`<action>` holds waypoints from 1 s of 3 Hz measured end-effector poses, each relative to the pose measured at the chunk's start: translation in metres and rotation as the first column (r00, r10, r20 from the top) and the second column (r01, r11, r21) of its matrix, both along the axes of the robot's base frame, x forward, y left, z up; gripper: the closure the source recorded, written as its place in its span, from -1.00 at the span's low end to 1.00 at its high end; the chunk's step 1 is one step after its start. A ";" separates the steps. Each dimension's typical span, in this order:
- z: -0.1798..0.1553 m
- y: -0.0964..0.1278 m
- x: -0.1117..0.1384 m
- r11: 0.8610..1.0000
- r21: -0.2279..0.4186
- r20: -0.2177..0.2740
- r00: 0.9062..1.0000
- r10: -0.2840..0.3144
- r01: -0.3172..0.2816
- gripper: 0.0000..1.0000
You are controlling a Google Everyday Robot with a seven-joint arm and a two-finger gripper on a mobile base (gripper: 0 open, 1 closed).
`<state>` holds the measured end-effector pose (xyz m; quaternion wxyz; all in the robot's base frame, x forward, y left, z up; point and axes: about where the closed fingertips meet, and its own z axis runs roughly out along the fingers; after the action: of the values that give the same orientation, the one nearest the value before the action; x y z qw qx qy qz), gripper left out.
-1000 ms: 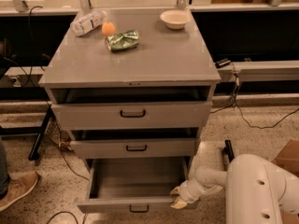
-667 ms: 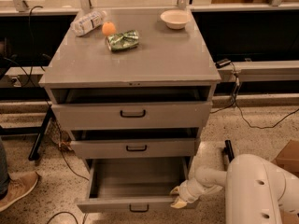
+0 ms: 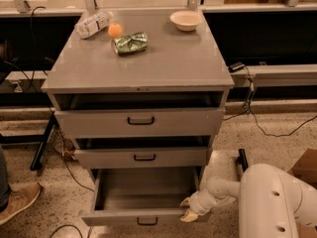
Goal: Open bottom drawer
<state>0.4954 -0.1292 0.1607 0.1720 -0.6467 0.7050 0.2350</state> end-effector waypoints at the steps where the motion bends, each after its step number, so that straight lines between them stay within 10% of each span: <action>1: -0.001 0.002 -0.002 1.000 0.002 -0.003 1.000 0.002 -0.002 -0.90; 3: 0.017 -0.012 -0.006 1.000 -0.015 0.043 0.999 -0.012 0.013 -1.00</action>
Offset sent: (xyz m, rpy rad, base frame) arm -0.0016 0.0014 -0.0012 0.0015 0.0031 0.0015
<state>0.4896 -0.1410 0.1777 0.1836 -0.6484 0.7070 0.2145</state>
